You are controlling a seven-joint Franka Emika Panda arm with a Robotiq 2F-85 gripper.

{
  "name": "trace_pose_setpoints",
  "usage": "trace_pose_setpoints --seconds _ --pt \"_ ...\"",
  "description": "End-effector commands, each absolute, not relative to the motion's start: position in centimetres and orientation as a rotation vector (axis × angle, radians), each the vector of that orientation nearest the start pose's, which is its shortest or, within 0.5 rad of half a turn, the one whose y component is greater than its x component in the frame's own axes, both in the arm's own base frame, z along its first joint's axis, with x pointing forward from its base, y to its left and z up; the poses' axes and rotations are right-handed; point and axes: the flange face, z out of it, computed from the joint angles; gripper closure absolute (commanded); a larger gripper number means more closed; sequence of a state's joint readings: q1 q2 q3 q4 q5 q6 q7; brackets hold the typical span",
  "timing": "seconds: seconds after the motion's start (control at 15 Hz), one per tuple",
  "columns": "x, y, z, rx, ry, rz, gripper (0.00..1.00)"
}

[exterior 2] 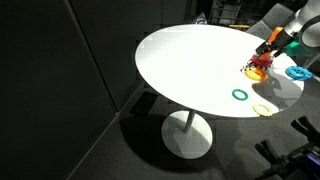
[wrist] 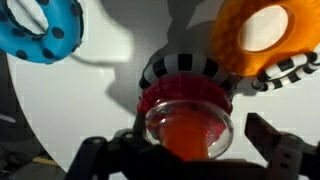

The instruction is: Take the the clear ring off of the ring toss

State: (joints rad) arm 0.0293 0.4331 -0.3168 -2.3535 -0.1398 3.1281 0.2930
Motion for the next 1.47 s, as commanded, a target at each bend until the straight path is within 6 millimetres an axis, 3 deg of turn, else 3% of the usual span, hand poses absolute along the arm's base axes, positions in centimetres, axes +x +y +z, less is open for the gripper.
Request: trace_pose_setpoints --seconds 0.0,0.13,0.2,0.4,0.87,1.4 --pt "52.4 -15.0 18.7 -3.184 0.634 -0.609 0.0" --pt "52.3 -15.1 18.3 -3.183 0.645 -0.617 0.0" --pt "52.3 -15.2 18.2 -3.18 0.654 -0.621 0.25" --pt "52.3 -15.0 18.5 -3.171 0.667 -0.63 0.36" --pt "52.0 -13.9 21.5 -3.171 0.646 -0.686 0.36" --pt "51.5 -13.1 26.8 -3.178 0.636 -0.803 0.36"
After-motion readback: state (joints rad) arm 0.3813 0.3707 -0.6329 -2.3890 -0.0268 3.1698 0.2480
